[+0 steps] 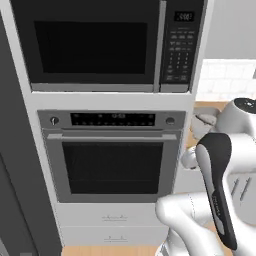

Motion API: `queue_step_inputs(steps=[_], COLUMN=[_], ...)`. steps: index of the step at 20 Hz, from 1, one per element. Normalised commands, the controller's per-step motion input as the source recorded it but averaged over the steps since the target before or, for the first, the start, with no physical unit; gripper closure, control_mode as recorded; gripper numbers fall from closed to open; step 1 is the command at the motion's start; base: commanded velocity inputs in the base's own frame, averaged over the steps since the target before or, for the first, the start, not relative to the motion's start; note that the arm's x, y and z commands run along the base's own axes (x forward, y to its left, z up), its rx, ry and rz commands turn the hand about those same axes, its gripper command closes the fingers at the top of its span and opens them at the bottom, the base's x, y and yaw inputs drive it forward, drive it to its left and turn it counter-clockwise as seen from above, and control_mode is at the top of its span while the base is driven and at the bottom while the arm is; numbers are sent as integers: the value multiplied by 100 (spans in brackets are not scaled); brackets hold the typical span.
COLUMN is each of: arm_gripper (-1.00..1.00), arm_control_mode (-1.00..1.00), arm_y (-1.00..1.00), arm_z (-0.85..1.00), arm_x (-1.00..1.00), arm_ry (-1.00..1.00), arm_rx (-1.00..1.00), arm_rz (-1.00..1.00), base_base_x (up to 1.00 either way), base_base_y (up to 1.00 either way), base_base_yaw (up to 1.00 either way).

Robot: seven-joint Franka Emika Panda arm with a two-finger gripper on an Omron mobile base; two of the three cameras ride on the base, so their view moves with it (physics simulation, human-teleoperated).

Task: Place one sweet potato and one fish in each tupperware on the nearby counter, to pack two identical lunches.

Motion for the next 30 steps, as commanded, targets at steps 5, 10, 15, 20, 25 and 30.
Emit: queue_step_inputs(steps=[5,10,15,20,25,30], arm_gripper=[-100,-100,-100,-100,-100,-100], arm_control_mode=[100,100,100,100,100,100], arm_y=[0,0,0,0,0,0], arm_z=[0,0,0,0,0,0], arm_x=[0,0,0,0,0,0], arm_ry=[0,0,0,0,0,0], arm_rx=[0,0,0,0,0,0], arm_rz=[0,0,0,0,0,0], base_base_x=[-35,-27,-19,-22,-10,-66], base_base_y=[66,24,10,58,98,94], base_base_yaw=[33,19,7,16,20,14])
